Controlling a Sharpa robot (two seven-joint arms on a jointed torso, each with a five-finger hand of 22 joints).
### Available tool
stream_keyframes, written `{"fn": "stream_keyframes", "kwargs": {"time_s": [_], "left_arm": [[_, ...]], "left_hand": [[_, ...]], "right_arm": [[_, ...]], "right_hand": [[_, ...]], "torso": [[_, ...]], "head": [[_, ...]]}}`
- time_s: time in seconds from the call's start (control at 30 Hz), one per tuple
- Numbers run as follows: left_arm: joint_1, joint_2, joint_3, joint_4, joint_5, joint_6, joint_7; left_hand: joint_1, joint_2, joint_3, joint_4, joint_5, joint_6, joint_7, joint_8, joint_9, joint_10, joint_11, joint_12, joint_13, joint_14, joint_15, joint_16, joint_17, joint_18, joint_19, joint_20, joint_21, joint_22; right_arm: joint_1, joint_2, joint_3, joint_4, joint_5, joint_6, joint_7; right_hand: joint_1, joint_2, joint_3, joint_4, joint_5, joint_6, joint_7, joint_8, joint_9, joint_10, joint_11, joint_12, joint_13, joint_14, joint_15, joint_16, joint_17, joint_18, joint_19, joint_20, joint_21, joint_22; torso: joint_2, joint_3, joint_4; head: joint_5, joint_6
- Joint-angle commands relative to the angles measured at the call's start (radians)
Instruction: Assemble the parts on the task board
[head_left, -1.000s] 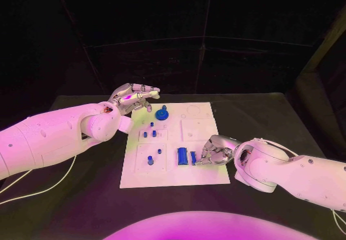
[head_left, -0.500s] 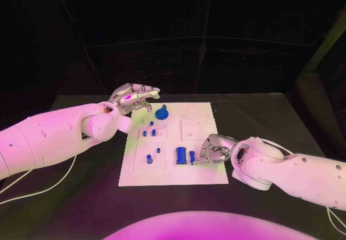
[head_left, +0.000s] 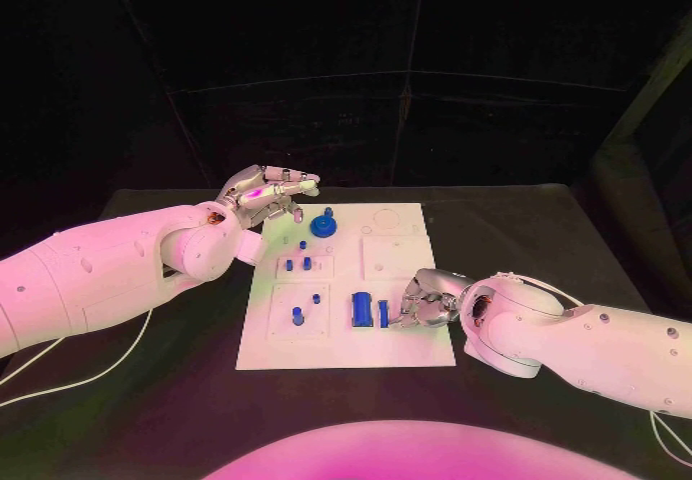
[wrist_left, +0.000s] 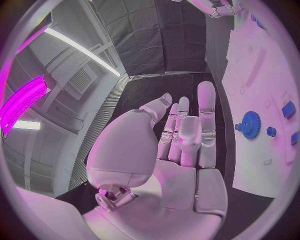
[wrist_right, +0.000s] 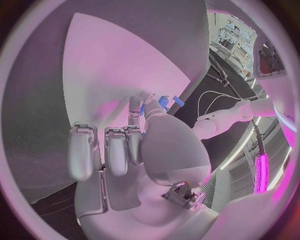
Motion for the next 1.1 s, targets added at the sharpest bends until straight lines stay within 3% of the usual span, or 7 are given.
{"fn": "stream_keyframes", "kwargs": {"time_s": [0.03,0.23,0.53,0.67,0.73,0.9,1.1], "left_arm": [[0.001,-0.001,0.000,0.001,0.000,0.015,-0.003],[0.001,-0.002,0.000,0.002,0.000,0.013,-0.002],[0.001,-0.002,0.000,0.004,0.001,-0.001,0.020],[-0.001,0.005,0.000,-0.010,0.026,-0.017,0.044],[-0.003,0.010,0.000,-0.020,0.037,-0.025,0.054],[-0.010,0.042,0.000,-0.087,0.094,-0.042,0.099],[-0.019,0.085,0.001,-0.176,0.141,-0.051,0.145]], "left_hand": [[0.001,0.011,0.006,0.002,0.000,-0.006,0.000,0.004,0.000,-0.004,0.000,0.005,0.001,-0.007,0.003,-0.005,-0.001,0.006,-0.001,0.008,-0.003,-0.001],[0.001,0.011,0.006,0.002,0.000,-0.006,0.000,0.004,0.000,-0.004,0.000,0.005,0.001,-0.007,0.003,-0.005,-0.001,0.006,-0.001,0.008,-0.003,-0.001],[-0.015,0.002,-0.002,0.010,-0.001,-0.009,0.002,0.007,0.000,-0.008,0.001,0.009,0.001,-0.026,0.006,-0.029,-0.051,0.005,-0.008,0.010,-0.010,-0.004],[-0.043,-0.015,-0.033,0.028,-0.002,-0.007,-0.002,0.017,0.002,-0.018,0.004,0.019,0.001,-0.197,0.016,-0.219,-0.364,0.003,-0.087,0.021,-0.075,-0.034],[-0.045,-0.018,-0.045,0.031,-0.001,-0.006,-0.002,0.021,0.002,-0.028,0.008,0.018,-0.001,-0.251,0.021,-0.267,-0.395,0.002,-0.128,0.026,-0.111,-0.053],[-0.031,-0.001,-0.069,0.040,-0.001,-0.015,0.004,0.017,-0.001,-0.053,0.029,-0.014,-0.016,-0.436,0.066,-0.552,-0.540,-0.003,-0.313,0.071,-0.306,-0.169],[-0.022,0.008,-0.090,0.048,-0.002,-0.043,-0.003,-0.026,-0.003,-0.070,0.054,-0.086,-0.018,-0.468,0.111,-0.828,-0.653,-0.001,-0.397,0.124,-0.450,-0.277]], "right_arm": [[0.000,-0.004,-0.001,0.003,-0.012,0.008,-0.006],[0.001,-0.028,-0.001,0.023,0.053,-0.025,0.102],[0.045,-0.079,0.000,-0.024,0.513,-0.071,0.460],[0.089,-0.056,0.001,-0.124,0.745,-0.082,0.591],[0.100,-0.044,0.001,-0.160,0.809,-0.082,0.625],[0.127,0.044,0.016,-0.347,0.971,-0.049,0.748],[0.135,0.140,0.036,-0.535,1.056,-0.028,0.826]], "right_hand": [[0.009,0.002,0.000,-0.005,-0.004,-0.006,-0.002,0.004,0.002,0.048,-0.005,-0.002,0.177,0.094,-0.009,-0.001,0.213,-0.019,0.071,-0.007,-0.004,0.144],[-0.002,-0.003,-0.009,-0.001,-0.004,-0.012,0.003,0.000,0.001,0.043,-0.001,-0.011,0.170,0.092,-0.008,-0.007,0.203,-0.016,0.068,-0.007,-0.011,0.134],[0.018,-0.014,-0.048,-0.021,0.051,-0.139,0.070,-0.076,-0.027,-0.097,0.056,-0.220,0.014,0.046,0.038,-0.132,0.039,0.023,-0.004,0.030,-0.158,-0.057],[0.052,0.004,-0.054,-0.043,0.058,-0.200,0.102,-0.106,-0.040,-0.427,0.086,-0.660,-0.318,-0.127,0.065,-0.492,-0.347,0.109,-0.215,0.057,-0.556,-0.502],[0.068,0.011,-0.053,-0.053,0.053,-0.230,0.117,-0.124,-0.050,-0.481,0.101,-0.721,-0.368,-0.216,0.081,-0.658,-0.502,0.135,-0.298,0.067,-0.714,-0.659],[0.158,0.066,-0.003,-0.088,0.009,-0.232,0.145,-0.176,-0.102,-0.517,0.154,-1.060,-0.736,-0.392,0.133,-1.062,-0.766,0.133,-0.444,0.122,-0.982,-0.829],[0.148,0.054,0.036,-0.110,0.007,-0.193,0.162,-0.291,-0.185,-0.443,0.177,-1.279,-1.072,-0.436,0.199,-1.364,-1.006,0.133,-0.489,0.171,-1.180,-0.969]], "torso": [[-0.001,0.0000,0.0003],[-0.002,0.0004,-0.0014],[-0.021,-0.0081,-0.0053],[-0.035,-0.0129,-0.0087],[-0.042,-0.0149,-0.0097],[-0.072,-0.0229,-0.0161],[-0.091,-0.0192,-0.0141]], "head": [[-0.001,0.002],[0.000,0.008],[-0.018,0.049],[-0.025,0.081],[-0.025,0.092],[-0.031,0.152],[-0.026,0.196]]}}
